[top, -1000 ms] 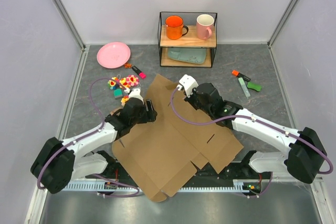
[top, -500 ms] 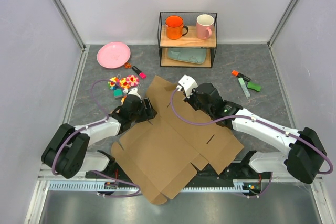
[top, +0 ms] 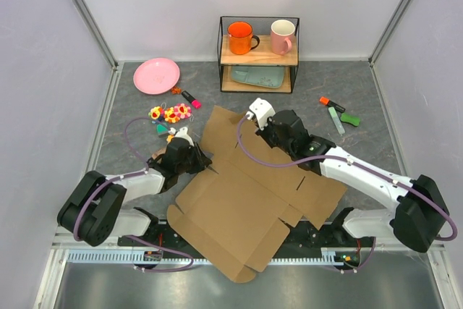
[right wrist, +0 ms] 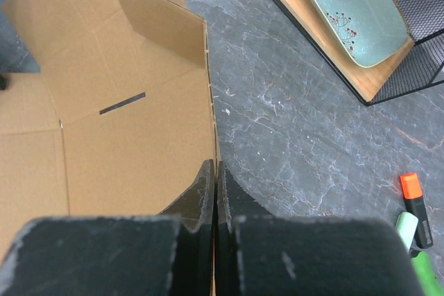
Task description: Fold the paper box
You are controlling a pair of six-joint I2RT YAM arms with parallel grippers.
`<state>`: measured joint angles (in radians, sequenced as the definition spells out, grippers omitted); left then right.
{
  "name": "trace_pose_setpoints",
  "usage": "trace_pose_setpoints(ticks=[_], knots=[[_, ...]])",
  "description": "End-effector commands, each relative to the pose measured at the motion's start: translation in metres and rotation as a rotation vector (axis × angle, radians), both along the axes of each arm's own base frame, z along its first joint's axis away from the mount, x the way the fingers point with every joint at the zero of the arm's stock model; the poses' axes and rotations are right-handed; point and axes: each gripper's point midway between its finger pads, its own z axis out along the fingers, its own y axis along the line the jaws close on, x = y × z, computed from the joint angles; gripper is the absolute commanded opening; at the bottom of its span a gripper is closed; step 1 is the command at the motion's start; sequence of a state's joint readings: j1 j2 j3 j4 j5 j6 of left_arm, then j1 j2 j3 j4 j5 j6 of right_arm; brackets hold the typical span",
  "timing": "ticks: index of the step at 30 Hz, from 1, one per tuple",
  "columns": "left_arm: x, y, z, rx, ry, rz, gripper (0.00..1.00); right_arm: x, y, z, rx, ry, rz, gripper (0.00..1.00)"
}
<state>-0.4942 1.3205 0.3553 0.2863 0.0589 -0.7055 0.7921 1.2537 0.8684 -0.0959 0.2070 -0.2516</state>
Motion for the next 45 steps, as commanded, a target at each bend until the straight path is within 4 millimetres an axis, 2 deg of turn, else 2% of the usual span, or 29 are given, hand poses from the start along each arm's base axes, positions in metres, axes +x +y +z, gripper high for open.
trace_pose_setpoints(ticks=[1, 4, 10, 13, 17, 22, 26, 31, 40, 45], knots=[[-0.009, -0.026, 0.020, -0.143, -0.051, -0.092, 0.25, 0.001, 0.023, 0.008, 0.105, 0.068, 0.053, 0.00], [-0.013, -0.029, 0.021, -0.159, -0.065, -0.103, 0.26, 0.002, 0.023, 0.010, 0.124, 0.092, 0.054, 0.00], [-0.017, -0.035, 0.019, -0.179, -0.056, -0.131, 0.41, 0.014, 0.017, 0.019, 0.211, 0.170, 0.024, 0.00], [-0.018, -0.037, 0.018, -0.187, -0.048, -0.139, 0.46, 0.016, 0.016, 0.022, 0.262, 0.218, 0.022, 0.00], [-0.017, -0.040, 0.020, -0.194, -0.051, -0.149, 0.49, 0.016, 0.016, 0.026, 0.328, 0.276, 0.015, 0.00], [-0.020, -0.041, 0.013, -0.181, -0.004, -0.162, 0.55, 0.022, 0.008, 0.031, 0.409, 0.336, -0.012, 0.00], [-0.024, -0.053, 0.014, -0.224, 0.031, -0.223, 0.58, 0.022, 0.008, 0.037, 0.446, 0.352, 0.001, 0.00], [-0.030, -0.062, 0.019, -0.320, 0.022, -0.260, 0.52, 0.019, 0.007, 0.037, 0.447, 0.351, 0.003, 0.00], [-0.038, -0.073, 0.064, -0.485, -0.169, -0.350, 0.29, 0.019, 0.002, 0.036, 0.443, 0.338, -0.018, 0.00], [-0.039, -0.080, 0.067, -0.512, -0.159, -0.391, 0.23, 0.019, 0.004, 0.038, 0.453, 0.334, -0.016, 0.00]])
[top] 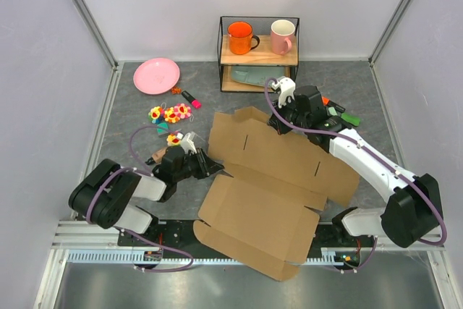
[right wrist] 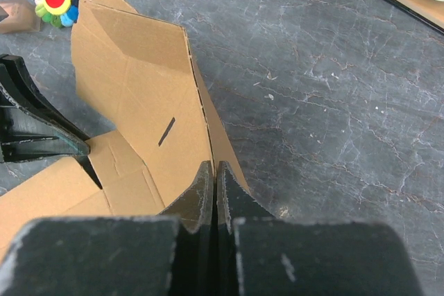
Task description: Fold the paper box
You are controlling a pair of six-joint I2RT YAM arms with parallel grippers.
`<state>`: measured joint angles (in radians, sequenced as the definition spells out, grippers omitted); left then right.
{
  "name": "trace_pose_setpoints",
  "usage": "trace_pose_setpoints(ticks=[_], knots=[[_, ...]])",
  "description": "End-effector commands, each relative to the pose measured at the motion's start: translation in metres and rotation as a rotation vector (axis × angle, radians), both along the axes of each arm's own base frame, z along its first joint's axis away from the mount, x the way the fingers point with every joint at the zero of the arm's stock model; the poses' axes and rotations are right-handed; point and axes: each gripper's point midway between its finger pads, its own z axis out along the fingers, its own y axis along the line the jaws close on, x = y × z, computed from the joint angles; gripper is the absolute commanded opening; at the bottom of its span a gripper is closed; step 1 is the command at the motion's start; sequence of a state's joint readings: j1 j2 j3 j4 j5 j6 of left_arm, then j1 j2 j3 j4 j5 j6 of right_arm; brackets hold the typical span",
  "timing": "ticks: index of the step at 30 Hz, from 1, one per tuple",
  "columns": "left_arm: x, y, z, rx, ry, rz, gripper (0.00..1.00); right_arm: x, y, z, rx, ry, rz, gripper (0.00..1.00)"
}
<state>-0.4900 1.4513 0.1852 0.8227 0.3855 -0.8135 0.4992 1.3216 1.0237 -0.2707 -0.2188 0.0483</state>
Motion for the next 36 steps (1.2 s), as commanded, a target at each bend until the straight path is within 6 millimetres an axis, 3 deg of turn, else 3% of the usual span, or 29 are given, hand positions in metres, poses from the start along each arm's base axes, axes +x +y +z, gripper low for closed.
trace_pose_setpoints(ticks=[1, 6, 12, 13, 14, 15, 29, 36], knots=[[-0.008, -0.034, 0.051, -0.195, -0.095, -0.160, 0.22, -0.002, 0.022, 0.028, 0.134, -0.026, 0.027, 0.00], [-0.011, -0.035, 0.048, -0.215, -0.085, -0.166, 0.02, -0.002, 0.020, 0.031, 0.134, -0.035, 0.017, 0.00], [-0.014, -0.028, 0.034, -0.094, -0.112, -0.182, 0.02, -0.001, 0.014, 0.032, 0.123, -0.042, -0.019, 0.00], [-0.010, -0.028, 0.046, -0.079, -0.162, -0.181, 0.02, 0.000, 0.013, 0.032, 0.120, -0.042, -0.025, 0.00], [-0.016, -0.024, 0.032, -0.016, -0.116, -0.178, 0.02, 0.000, 0.012, 0.033, 0.119, -0.046, -0.029, 0.00], [-0.014, -0.022, 0.030, 0.041, -0.160, -0.166, 0.02, 0.000, 0.010, 0.033, 0.113, -0.046, -0.042, 0.00], [-0.007, 0.006, 0.080, 0.156, -0.467, 0.018, 0.02, 0.009, 0.002, 0.037, 0.180, 0.012, -0.135, 0.00], [-0.005, 0.011, 0.058, 0.216, -0.393, 0.037, 0.02, 0.014, -0.004, 0.036, 0.219, 0.036, -0.173, 0.00]])
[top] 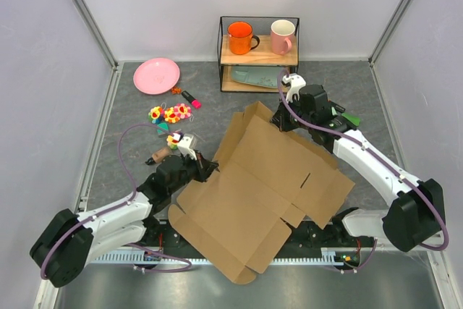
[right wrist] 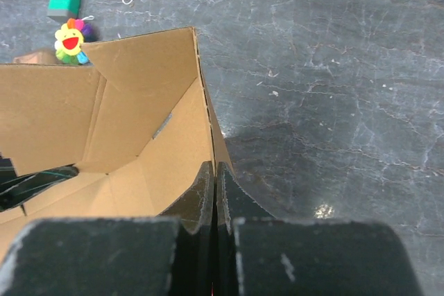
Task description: Fold the paper box
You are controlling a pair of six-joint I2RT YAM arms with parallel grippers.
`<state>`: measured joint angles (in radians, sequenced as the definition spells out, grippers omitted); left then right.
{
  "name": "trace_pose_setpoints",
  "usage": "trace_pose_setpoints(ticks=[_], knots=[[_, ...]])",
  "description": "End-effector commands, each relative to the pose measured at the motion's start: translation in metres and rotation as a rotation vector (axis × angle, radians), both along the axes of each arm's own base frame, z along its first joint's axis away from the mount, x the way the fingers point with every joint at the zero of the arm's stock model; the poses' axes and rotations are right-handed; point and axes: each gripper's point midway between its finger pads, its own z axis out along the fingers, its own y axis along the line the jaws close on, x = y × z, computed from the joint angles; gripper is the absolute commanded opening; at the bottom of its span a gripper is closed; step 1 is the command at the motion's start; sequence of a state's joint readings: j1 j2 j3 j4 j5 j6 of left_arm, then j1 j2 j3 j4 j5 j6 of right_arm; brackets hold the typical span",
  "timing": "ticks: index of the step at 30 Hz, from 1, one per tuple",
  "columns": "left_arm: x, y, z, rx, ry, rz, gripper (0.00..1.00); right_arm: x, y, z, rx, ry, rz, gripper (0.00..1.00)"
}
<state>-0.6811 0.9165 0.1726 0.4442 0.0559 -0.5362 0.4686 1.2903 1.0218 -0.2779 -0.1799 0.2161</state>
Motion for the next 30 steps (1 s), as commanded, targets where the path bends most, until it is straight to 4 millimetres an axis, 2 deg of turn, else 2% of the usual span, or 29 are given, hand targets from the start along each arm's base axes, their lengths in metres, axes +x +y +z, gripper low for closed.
trace_pose_setpoints(ticks=[1, 4, 5, 7, 8, 10, 13, 17, 20, 21, 22, 24, 26, 27, 28, 30], knots=[[0.006, 0.002, -0.004, 0.024, 0.005, 0.037, 0.02, 0.012, 0.005, 0.027, 0.122, -0.035, -0.036, 0.00], [0.010, 0.012, -0.018, 0.043, 0.080, 0.125, 0.09, 0.012, 0.003, 0.031, 0.140, -0.046, -0.039, 0.00], [0.010, 0.014, -0.023, 0.048, 0.105, 0.143, 0.20, 0.012, 0.002, 0.032, 0.139, -0.048, -0.039, 0.00], [0.011, 0.013, -0.023, 0.042, 0.120, 0.149, 0.36, 0.011, 0.001, 0.037, 0.146, -0.060, -0.039, 0.00], [0.010, 0.013, -0.028, 0.045, 0.148, 0.160, 0.49, 0.010, 0.001, 0.037, 0.151, -0.058, -0.040, 0.00], [0.012, 0.013, -0.028, 0.045, 0.171, 0.176, 0.60, 0.010, -0.002, 0.040, 0.161, -0.060, -0.048, 0.00], [0.013, 0.016, -0.035, 0.039, 0.223, 0.208, 0.66, 0.009, -0.008, 0.041, 0.192, -0.050, -0.063, 0.00], [0.014, 0.022, -0.038, 0.012, 0.228, 0.244, 0.69, 0.007, -0.011, 0.037, 0.228, -0.032, -0.072, 0.00], [0.021, 0.026, -0.026, -0.020, 0.177, 0.275, 0.69, 0.009, -0.016, 0.029, 0.290, 0.011, -0.097, 0.00], [0.024, 0.026, -0.016, -0.048, 0.144, 0.284, 0.69, 0.007, -0.018, 0.016, 0.307, 0.045, -0.107, 0.00], [0.027, 0.029, -0.012, -0.058, 0.125, 0.305, 0.69, 0.014, -0.024, 0.017, 0.346, 0.039, -0.129, 0.00], [0.030, 0.032, -0.002, -0.080, 0.093, 0.324, 0.69, 0.012, -0.030, -0.001, 0.416, 0.107, -0.167, 0.00], [0.037, 0.035, 0.017, -0.112, 0.030, 0.347, 0.68, 0.015, -0.034, -0.007, 0.454, 0.112, -0.192, 0.00], [0.039, 0.036, 0.022, -0.118, 0.013, 0.357, 0.68, 0.014, -0.040, -0.021, 0.474, 0.154, -0.232, 0.00], [0.043, 0.039, 0.028, -0.114, -0.016, 0.370, 0.68, 0.017, -0.043, -0.023, 0.489, 0.142, -0.246, 0.00], [0.048, 0.038, 0.038, -0.114, -0.041, 0.376, 0.68, 0.018, -0.053, -0.038, 0.499, 0.165, -0.300, 0.00]])
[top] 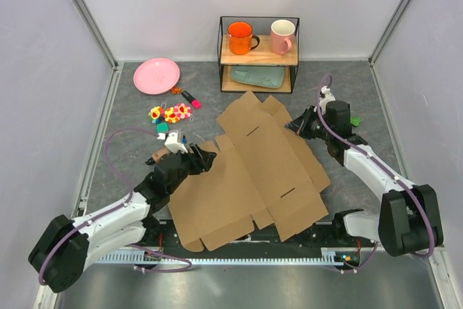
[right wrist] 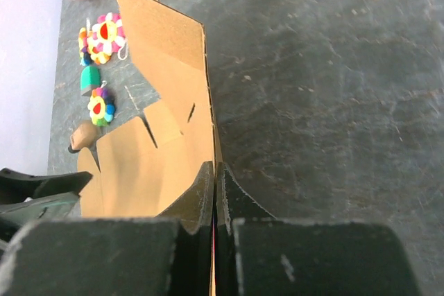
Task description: Fold the paper box
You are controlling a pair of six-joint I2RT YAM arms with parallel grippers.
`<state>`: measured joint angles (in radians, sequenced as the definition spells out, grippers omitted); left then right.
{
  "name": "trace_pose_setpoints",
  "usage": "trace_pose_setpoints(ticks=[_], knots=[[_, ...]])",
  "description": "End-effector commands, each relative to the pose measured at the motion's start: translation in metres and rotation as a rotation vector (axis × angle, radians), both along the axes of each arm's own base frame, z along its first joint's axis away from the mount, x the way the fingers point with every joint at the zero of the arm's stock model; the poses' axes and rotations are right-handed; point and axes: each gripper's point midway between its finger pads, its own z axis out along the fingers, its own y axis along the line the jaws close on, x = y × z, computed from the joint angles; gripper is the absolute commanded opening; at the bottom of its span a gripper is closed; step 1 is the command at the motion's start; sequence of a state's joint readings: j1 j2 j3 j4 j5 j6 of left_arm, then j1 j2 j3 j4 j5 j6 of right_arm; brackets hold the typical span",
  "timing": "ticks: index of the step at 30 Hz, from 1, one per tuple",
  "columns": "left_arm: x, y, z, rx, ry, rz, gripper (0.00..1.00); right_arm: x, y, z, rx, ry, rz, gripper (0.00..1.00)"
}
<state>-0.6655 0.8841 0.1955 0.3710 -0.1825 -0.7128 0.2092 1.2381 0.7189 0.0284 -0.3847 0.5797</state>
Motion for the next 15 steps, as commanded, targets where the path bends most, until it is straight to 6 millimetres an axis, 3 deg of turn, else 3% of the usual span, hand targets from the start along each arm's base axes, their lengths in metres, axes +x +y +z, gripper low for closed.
trace_pose_setpoints(ticks=[1, 2, 7, 12, 13, 15], knots=[[0.024, 0.007, 0.030, 0.001, -0.108, 0.083, 0.68, 0.012, -0.005, 0.002, 0.117, -0.021, -0.078, 0.00], [0.029, 0.005, 0.038, 0.002, -0.119, 0.084, 0.69, 0.012, -0.007, -0.004, 0.110, -0.011, -0.088, 0.00], [0.047, -0.001, 0.038, 0.058, -0.113, 0.054, 0.70, 0.017, -0.023, -0.023, 0.065, 0.028, -0.142, 0.00], [0.070, -0.005, 0.037, 0.071, -0.087, 0.032, 0.71, 0.013, -0.042, -0.064, 0.021, 0.137, -0.190, 0.00], [0.076, -0.007, 0.044, 0.066, -0.099, 0.016, 0.71, 0.011, -0.045, -0.070, 0.018, 0.154, -0.200, 0.00], [0.083, -0.010, 0.035, 0.090, -0.072, -0.006, 0.72, 0.005, -0.053, -0.086, 0.011, 0.195, -0.220, 0.00]])
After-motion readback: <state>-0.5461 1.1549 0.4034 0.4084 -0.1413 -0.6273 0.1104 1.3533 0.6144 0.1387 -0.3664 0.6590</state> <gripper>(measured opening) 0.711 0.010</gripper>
